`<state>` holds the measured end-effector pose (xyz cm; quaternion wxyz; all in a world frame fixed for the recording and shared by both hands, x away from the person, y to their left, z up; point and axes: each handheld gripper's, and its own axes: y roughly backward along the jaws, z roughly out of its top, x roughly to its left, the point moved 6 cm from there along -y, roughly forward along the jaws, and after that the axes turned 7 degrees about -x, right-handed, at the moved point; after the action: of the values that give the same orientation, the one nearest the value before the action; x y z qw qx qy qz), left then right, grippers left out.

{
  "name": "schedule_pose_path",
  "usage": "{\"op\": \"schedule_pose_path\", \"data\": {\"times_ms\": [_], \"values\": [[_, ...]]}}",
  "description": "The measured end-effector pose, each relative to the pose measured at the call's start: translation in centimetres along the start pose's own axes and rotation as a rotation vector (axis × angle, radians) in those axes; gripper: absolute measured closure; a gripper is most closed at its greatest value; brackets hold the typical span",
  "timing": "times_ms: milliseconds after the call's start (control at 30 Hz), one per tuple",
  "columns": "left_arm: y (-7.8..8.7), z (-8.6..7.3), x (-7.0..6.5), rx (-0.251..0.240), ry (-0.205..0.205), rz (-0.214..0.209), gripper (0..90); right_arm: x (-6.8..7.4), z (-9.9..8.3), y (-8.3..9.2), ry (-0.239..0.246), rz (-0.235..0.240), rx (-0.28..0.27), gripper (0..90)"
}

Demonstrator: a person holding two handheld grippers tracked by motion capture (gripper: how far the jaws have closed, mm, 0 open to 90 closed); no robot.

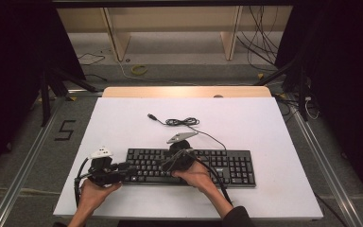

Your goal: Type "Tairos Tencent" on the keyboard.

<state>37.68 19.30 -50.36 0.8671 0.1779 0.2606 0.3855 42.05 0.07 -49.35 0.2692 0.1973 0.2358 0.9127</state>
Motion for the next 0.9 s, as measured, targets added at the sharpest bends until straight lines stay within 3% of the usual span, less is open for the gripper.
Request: {"op": "schedule_pose_path", "data": {"times_ms": [567, 900], "values": [[-0.4, -0.5, 0.2, 0.066, -0.052, 0.021, 86.8, 0.2, 0.0, -1.5, 0.022, -0.006, 0.034, 84.0], [-0.6, -0.7, 0.2, 0.091, -0.058, 0.023, 89.1, 0.1, -0.3, -2.0, 0.025, -0.019, 0.058, 90.0]]}}
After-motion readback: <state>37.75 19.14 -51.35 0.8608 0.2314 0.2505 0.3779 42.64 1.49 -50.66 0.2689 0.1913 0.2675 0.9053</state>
